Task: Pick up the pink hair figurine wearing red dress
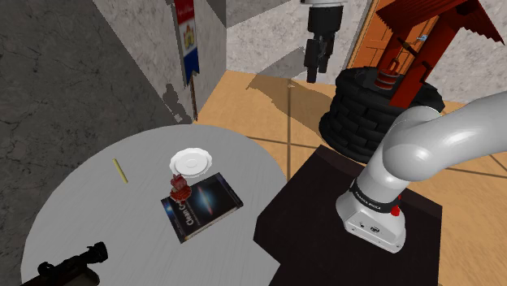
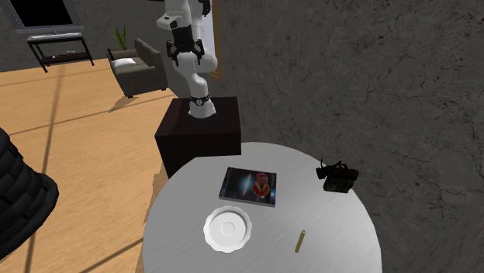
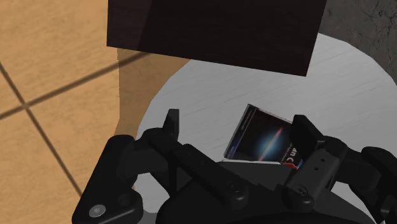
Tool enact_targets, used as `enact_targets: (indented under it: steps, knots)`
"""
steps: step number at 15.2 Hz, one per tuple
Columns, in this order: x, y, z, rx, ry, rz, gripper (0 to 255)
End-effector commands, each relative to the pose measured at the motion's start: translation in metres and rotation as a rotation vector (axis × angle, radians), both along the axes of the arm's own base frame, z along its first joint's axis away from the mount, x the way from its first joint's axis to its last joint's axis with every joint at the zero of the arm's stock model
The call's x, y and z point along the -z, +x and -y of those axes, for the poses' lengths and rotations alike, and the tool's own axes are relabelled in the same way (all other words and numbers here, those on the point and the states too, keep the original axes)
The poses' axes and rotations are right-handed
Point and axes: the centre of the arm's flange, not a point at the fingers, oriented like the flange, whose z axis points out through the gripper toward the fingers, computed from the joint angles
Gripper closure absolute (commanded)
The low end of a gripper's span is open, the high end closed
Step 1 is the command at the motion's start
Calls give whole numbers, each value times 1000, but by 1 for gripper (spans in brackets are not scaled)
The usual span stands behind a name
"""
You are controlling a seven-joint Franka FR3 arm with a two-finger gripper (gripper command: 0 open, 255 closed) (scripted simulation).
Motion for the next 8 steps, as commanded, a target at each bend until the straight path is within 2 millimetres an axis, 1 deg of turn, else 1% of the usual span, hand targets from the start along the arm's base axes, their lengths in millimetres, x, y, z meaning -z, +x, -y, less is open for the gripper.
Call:
enact_targets:
  steps: [1, 8]
  knots:
    - [0, 0, 0, 0, 0, 0, 0]
    - [66, 48, -38, -10, 28, 6, 0]
